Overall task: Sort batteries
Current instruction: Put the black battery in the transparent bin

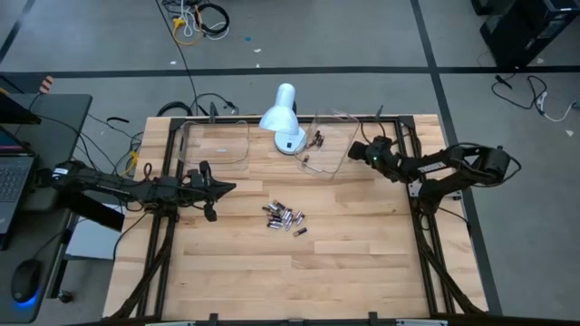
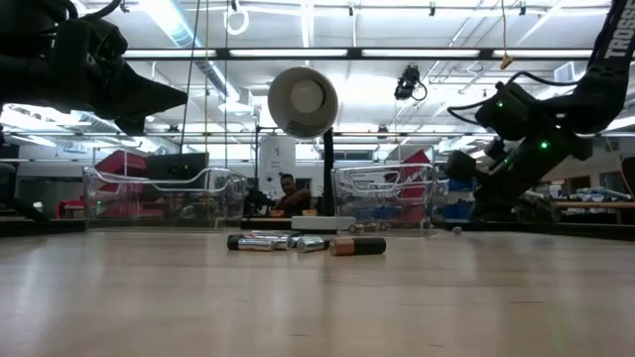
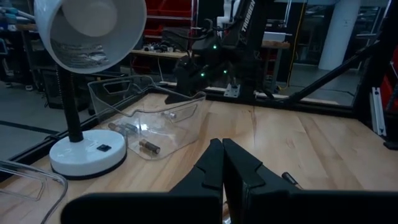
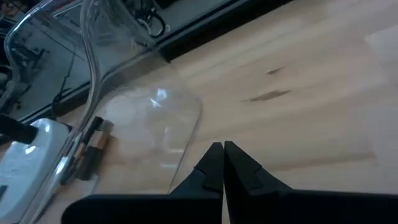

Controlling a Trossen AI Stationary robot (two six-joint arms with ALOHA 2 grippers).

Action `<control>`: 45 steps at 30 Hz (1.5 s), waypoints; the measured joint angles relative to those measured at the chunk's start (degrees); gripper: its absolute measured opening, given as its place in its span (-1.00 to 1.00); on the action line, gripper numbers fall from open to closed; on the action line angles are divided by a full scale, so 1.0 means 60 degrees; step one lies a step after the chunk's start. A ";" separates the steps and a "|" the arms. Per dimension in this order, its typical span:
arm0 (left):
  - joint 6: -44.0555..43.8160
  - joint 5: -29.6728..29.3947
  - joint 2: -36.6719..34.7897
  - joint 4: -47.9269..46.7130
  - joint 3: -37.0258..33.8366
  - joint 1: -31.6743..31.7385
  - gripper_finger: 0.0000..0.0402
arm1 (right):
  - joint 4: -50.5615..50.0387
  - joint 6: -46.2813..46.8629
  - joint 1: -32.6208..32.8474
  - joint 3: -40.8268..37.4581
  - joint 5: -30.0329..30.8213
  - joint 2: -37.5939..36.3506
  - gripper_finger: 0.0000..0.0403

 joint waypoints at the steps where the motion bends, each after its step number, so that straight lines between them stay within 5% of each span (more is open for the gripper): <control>1: 0.0006 -0.0002 0.0000 0.0002 0.0000 0.0000 -0.99 | 0.0038 0.0000 -0.0073 0.0000 -0.0182 0.0000 -1.00; 16: 0.0277 -0.0018 -0.0003 0.0059 0.0000 0.0000 -0.99 | 0.0057 -0.1035 -0.1247 0.0000 -0.2008 0.0000 -1.00; 32: 0.0277 -0.0025 -0.0001 0.0058 0.0000 0.0000 -0.99 | 0.0066 -0.1614 -0.1556 0.0000 -0.2416 0.0020 -1.00; 45: 0.0251 -0.0025 0.0000 0.0319 0.0000 0.0000 -0.99 | 0.1066 -0.2269 -0.1198 0.0354 -0.2131 0.1637 -1.00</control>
